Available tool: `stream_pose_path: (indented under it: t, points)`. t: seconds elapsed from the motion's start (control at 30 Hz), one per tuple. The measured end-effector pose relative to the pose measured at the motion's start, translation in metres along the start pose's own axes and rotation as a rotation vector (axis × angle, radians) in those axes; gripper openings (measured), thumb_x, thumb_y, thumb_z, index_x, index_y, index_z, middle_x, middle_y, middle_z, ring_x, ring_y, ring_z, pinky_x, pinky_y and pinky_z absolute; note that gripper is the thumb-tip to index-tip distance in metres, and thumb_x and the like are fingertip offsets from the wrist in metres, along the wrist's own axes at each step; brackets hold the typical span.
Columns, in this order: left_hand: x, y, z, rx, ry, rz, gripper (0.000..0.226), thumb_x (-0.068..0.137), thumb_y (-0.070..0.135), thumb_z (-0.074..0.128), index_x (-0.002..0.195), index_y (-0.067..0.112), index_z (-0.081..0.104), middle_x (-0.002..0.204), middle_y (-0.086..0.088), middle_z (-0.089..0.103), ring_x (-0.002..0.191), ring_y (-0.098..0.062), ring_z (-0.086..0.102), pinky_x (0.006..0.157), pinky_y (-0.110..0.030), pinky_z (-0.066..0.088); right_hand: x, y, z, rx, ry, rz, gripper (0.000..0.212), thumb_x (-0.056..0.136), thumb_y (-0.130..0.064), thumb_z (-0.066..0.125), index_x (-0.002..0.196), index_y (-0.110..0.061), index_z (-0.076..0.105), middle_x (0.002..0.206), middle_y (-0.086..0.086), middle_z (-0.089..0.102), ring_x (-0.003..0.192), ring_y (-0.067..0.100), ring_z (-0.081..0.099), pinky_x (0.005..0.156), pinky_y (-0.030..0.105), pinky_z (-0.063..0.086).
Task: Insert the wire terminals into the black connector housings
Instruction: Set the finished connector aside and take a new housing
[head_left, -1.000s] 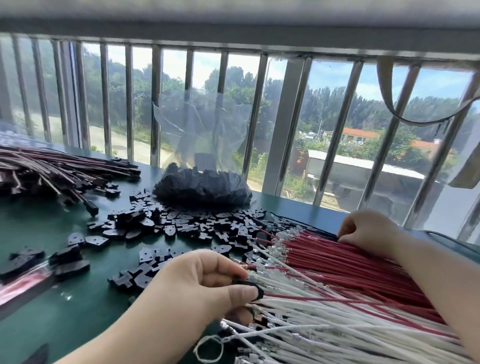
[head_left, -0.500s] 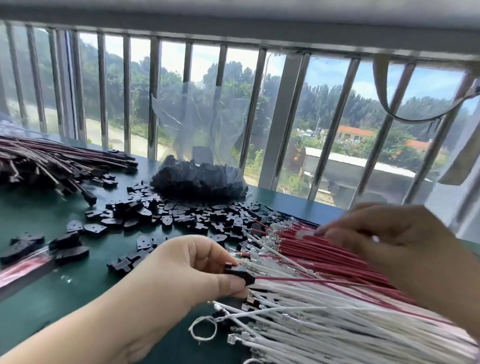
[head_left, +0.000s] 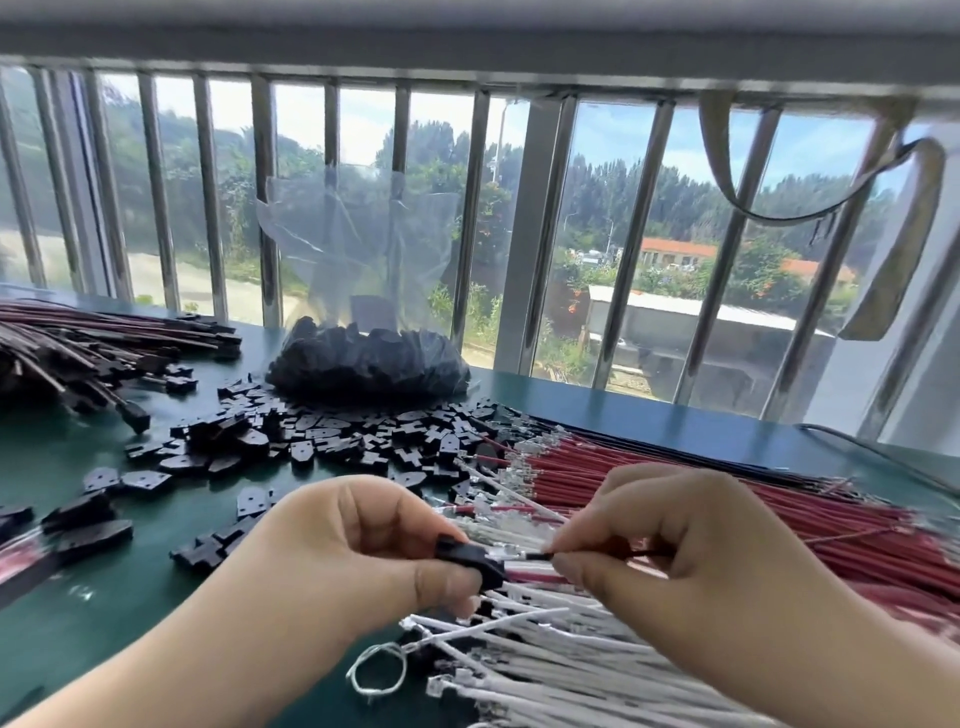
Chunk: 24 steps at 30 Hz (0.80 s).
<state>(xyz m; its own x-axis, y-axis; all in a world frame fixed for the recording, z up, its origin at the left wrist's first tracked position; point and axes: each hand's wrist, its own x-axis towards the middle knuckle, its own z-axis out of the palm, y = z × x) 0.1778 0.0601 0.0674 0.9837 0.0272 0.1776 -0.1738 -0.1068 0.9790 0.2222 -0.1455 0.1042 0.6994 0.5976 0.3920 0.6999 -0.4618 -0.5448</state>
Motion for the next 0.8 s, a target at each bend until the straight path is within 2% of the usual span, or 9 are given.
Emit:
stream_pose_path:
  t: [0.23, 0.37, 0.5, 0.6, 0.8]
  points:
    - [-0.002, 0.003, 0.001, 0.003, 0.012, 0.003, 0.029, 0.037, 0.009, 0.081, 0.065, 0.01, 0.075, 0.066, -0.018, 0.072, 0.061, -0.029, 0.071, 0.054, -0.02, 0.054, -0.003, -0.006, 0.001, -0.014, 0.018, -0.016, 0.016, 0.069, -0.024, 0.074, 0.07, -0.04, 0.073, 0.072, -0.021, 0.064, 0.07, -0.005, 0.06, 0.061, 0.004, 0.041]
    - [-0.002, 0.004, 0.002, 0.005, 0.041, 0.011, 0.032, 0.034, 0.011, 0.08, 0.066, 0.009, 0.074, 0.064, -0.018, 0.071, 0.058, -0.029, 0.071, 0.051, -0.019, 0.053, -0.002, -0.009, -0.001, 0.037, 0.039, 0.074, 0.021, 0.067, -0.018, 0.08, 0.061, -0.037, 0.072, 0.067, -0.022, 0.063, 0.056, -0.009, 0.055, 0.054, 0.002, 0.039]
    - [-0.002, 0.004, 0.002, 0.068, 0.013, 0.009, 0.036, 0.037, 0.01, 0.093, 0.068, 0.014, 0.075, 0.063, -0.015, 0.072, 0.057, -0.024, 0.071, 0.053, -0.017, 0.052, -0.002, -0.011, -0.002, 0.053, 0.005, 0.122, 0.017, 0.065, -0.022, 0.081, 0.061, -0.037, 0.073, 0.067, -0.023, 0.064, 0.053, -0.009, 0.055, 0.051, 0.003, 0.038]
    - [-0.002, 0.003, 0.004, 0.075, 0.013, 0.018, 0.032, 0.037, 0.015, 0.084, 0.068, 0.015, 0.075, 0.061, -0.013, 0.072, 0.055, -0.021, 0.07, 0.052, -0.017, 0.052, -0.002, -0.012, 0.0, 0.047, -0.019, 0.137, 0.016, 0.065, -0.027, 0.08, 0.064, -0.041, 0.072, 0.067, -0.022, 0.066, 0.055, -0.009, 0.056, 0.053, 0.003, 0.039]
    - [-0.003, 0.003, 0.005, 0.062, 0.007, 0.026, 0.038, 0.03, 0.023, 0.086, 0.065, 0.019, 0.076, 0.057, -0.012, 0.07, 0.05, -0.018, 0.067, 0.053, -0.022, 0.055, -0.003, -0.014, -0.002, 0.115, -0.054, 0.126, 0.012, 0.065, -0.029, 0.08, 0.065, -0.039, 0.072, 0.068, -0.018, 0.066, 0.05, -0.007, 0.054, 0.051, 0.004, 0.039]
